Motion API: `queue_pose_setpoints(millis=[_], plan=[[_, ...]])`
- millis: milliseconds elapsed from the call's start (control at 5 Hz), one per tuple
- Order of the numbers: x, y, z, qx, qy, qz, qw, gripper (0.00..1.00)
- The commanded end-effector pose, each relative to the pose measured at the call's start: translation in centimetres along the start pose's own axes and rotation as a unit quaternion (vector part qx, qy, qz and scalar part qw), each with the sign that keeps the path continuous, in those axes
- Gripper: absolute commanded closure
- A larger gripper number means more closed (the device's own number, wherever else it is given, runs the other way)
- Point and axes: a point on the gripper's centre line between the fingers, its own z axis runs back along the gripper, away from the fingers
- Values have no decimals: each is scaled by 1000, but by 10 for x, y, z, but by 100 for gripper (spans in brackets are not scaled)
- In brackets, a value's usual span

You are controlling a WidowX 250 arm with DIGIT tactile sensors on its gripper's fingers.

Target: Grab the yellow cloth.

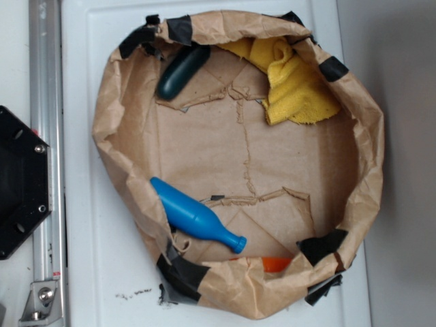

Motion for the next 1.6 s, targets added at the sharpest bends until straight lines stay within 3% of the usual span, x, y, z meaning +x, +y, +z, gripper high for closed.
queue_pose_setpoints(millis=[0,200,400,600,800,1000,1200,1400], plan=[[0,0,0,0,0,0,1000,0],[46,3,-40,31,-26,43,998,0],[92,8,-78,47,-90,98,990,0],[117,28,-114,92,-112,153,978,0],[133,62,-146,133,-99,193,967,0],[148,78,-170,168,-82,191,964,0],[156,110,-191,196,-50,204,958,0],[170,117,-197,189,-40,192,962,0]])
